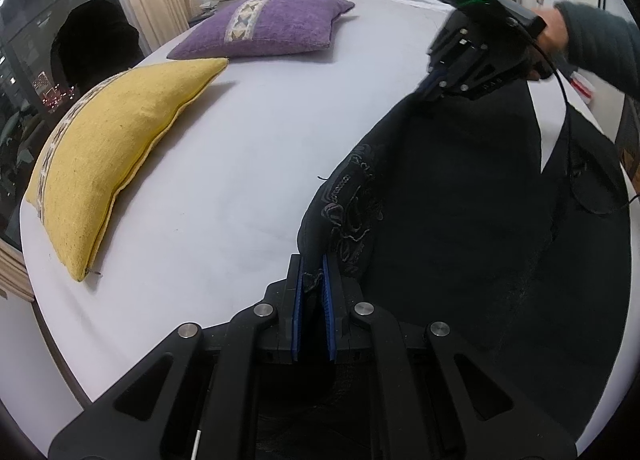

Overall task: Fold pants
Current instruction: 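Lift the jeans with both tools and fold them in half lengthwise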

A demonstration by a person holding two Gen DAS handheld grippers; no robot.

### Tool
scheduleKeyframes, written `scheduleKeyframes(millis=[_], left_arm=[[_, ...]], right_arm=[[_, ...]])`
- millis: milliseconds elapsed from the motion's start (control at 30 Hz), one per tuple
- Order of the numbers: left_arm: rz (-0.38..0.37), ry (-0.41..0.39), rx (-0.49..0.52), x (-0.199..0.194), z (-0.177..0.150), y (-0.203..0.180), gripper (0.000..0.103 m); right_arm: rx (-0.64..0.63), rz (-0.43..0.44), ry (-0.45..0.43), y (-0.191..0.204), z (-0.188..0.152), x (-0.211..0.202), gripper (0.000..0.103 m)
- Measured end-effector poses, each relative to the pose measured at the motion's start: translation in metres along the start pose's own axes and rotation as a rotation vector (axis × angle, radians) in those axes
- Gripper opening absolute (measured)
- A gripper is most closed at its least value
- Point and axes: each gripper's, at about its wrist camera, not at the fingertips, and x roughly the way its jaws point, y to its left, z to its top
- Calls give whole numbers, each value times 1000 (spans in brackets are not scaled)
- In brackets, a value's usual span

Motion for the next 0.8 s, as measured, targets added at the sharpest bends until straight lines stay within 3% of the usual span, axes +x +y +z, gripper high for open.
scheduleKeyframes(millis=[200, 467, 600, 733, 800], left_arm=[[-8, -60, -31, -28, -3, -14, 8], [-12, -97, -40, -71, -51, -63, 8], [-40, -113, -136, -79, -75, -75, 8], [-57, -121, -169, -87, -93, -93, 8], [-60, -117, -157, -93, -102, -102, 8]], right_arm=[[117, -4, -119, 38, -34, -51, 6], [268, 4, -231, 112, -86, -105, 6], [457, 36, -264, 140, -102, -102, 6], [681, 140, -290, 154, -107, -76, 6], [674, 124, -288, 169, -108, -71, 6]])
